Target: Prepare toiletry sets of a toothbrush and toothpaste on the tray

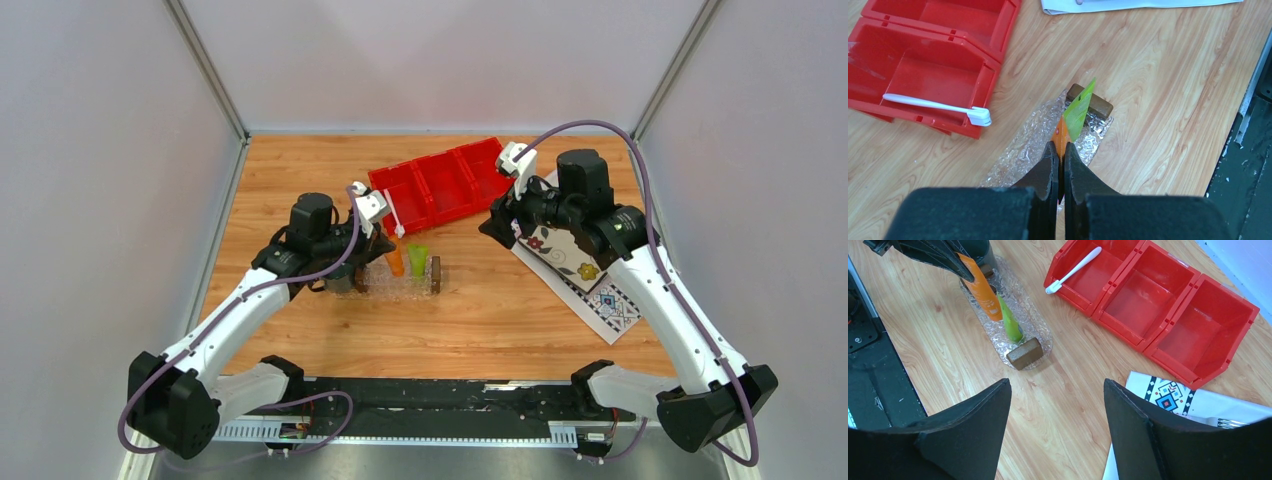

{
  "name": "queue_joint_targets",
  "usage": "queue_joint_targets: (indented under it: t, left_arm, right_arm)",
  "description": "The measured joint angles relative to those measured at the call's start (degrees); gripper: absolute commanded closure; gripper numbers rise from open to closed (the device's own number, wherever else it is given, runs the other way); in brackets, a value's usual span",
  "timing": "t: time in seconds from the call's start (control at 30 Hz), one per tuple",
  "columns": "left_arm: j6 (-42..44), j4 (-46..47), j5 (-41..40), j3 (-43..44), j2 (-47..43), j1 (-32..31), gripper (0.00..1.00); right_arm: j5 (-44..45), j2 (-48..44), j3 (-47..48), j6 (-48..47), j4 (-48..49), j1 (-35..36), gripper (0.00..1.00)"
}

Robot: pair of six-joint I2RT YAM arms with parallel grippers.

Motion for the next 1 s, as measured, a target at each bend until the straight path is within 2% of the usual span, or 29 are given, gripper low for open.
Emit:
queue_joint_targets:
  t: [1.0]
  left_arm:
    - [0.7, 0.1, -0.8, 0.0, -0.3, 0.0, 1.00]
  right_arm:
    - [-0.7, 0.6, 0.0, 0.0, 0.0, 0.0, 0.28]
